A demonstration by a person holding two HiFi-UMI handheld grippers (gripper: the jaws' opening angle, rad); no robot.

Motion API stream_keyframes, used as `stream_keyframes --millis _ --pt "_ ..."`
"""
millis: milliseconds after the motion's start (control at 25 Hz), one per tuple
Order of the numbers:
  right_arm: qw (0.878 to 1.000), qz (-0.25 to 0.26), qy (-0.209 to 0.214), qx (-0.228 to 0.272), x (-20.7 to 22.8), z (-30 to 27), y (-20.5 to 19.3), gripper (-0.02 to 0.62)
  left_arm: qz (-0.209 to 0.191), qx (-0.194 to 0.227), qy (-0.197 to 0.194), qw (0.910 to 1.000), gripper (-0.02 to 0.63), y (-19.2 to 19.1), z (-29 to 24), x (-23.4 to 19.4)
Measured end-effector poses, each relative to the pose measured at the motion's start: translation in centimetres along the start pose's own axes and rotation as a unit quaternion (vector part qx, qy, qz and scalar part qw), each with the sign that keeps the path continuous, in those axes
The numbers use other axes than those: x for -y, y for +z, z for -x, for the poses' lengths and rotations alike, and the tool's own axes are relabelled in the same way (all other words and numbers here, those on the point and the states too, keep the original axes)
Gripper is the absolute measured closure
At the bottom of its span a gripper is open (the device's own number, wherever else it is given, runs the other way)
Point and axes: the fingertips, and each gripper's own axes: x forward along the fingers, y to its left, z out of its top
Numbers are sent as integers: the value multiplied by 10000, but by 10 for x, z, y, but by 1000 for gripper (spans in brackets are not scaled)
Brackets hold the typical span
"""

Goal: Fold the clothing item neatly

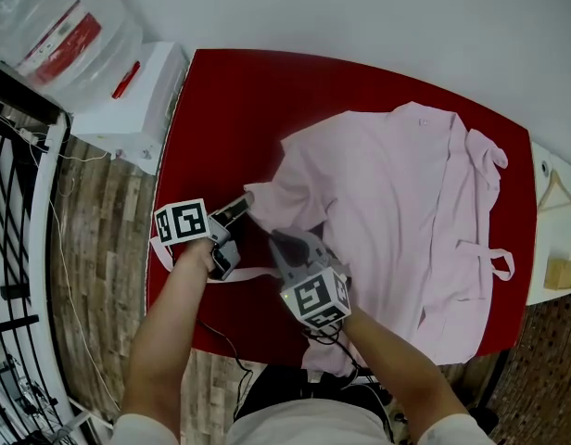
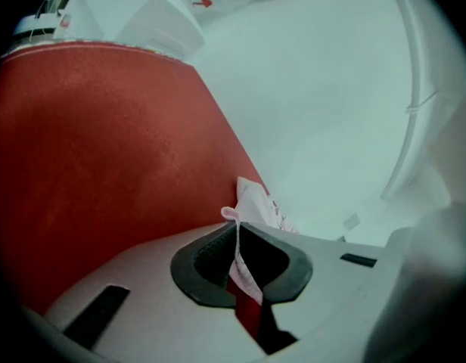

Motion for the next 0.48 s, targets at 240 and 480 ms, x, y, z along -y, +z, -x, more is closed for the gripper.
stream_keyframes --millis 240,480 --pt "9999 -58 -74 34 0 -6 7 451 -480 420 -290 9975 589 13 8 28" --pt "9996 226 -154 56 -14 -16 19 407 -515 445 -340 9971 589 10 9 43"
